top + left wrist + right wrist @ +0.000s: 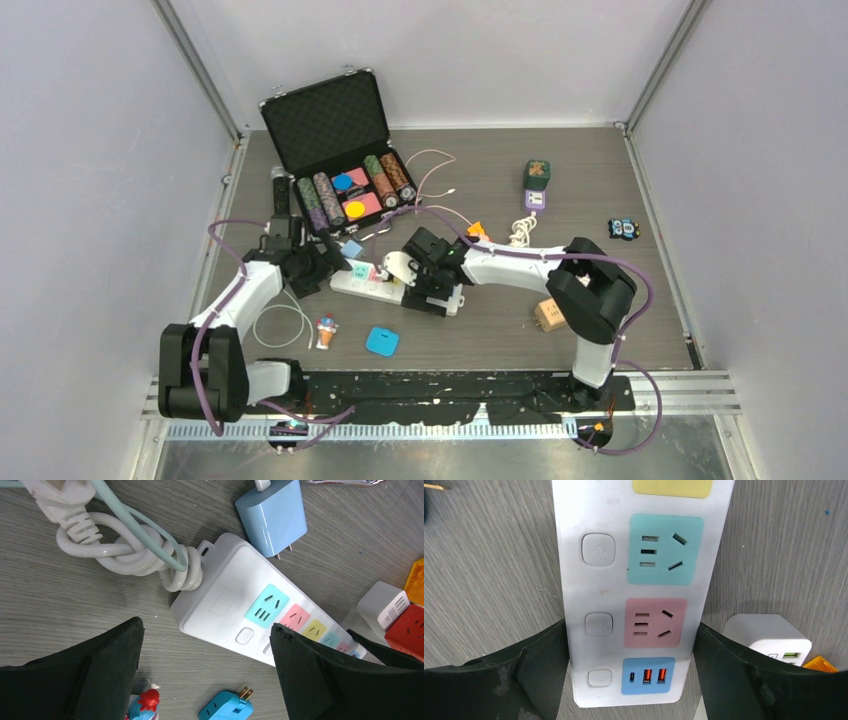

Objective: Insert the plug

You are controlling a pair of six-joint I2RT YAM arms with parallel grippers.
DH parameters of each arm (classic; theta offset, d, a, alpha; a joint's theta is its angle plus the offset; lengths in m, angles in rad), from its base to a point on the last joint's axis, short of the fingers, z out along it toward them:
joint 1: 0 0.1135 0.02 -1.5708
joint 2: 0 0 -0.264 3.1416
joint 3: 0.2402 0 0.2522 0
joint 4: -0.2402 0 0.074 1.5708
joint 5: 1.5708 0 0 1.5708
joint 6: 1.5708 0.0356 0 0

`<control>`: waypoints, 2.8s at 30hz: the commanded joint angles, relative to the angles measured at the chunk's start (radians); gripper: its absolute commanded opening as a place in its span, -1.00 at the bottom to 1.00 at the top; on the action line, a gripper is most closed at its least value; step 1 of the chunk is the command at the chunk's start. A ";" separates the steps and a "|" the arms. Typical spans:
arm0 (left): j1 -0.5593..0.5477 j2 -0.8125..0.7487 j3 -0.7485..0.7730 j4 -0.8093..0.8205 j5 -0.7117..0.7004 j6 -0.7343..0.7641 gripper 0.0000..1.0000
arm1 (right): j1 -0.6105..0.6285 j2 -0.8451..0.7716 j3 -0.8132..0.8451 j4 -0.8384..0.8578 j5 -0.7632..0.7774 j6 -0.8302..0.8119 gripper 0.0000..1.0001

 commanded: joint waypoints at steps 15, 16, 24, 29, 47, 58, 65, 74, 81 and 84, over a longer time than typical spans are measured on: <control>0.006 -0.120 0.106 -0.063 -0.047 0.084 0.88 | -0.030 -0.347 0.212 -0.061 0.100 0.372 0.91; 0.006 -0.128 0.108 -0.069 -0.047 0.091 0.86 | -0.036 -0.373 0.204 -0.070 0.148 0.418 0.91; 0.003 -0.154 0.166 -0.116 -0.016 0.117 0.83 | -0.279 -0.777 -0.060 -0.323 0.469 1.068 0.94; -0.015 -0.154 0.207 -0.149 -0.011 0.147 0.82 | -0.533 -0.887 -0.205 -0.447 0.357 1.333 0.92; -0.031 -0.163 0.227 -0.141 -0.010 0.148 0.82 | -0.804 -0.704 -0.502 -0.468 0.141 1.614 0.91; -0.031 -0.151 0.256 -0.149 -0.020 0.147 0.83 | -0.823 -0.654 -0.469 -0.410 0.228 1.651 0.87; -0.031 -0.143 0.350 -0.176 -0.041 0.177 0.81 | -0.823 -0.815 -0.420 -0.308 0.256 1.500 -0.11; -0.031 -0.128 0.432 -0.153 0.044 0.184 0.81 | -0.823 -0.852 -0.204 -0.251 0.192 1.279 -0.49; -0.031 -0.138 0.475 -0.035 0.278 0.198 0.78 | -0.818 -0.828 -0.122 0.120 -0.211 1.160 -0.65; -0.030 -0.151 0.492 0.020 0.377 0.207 0.78 | -0.800 -0.790 -0.095 0.274 -0.359 1.128 -0.74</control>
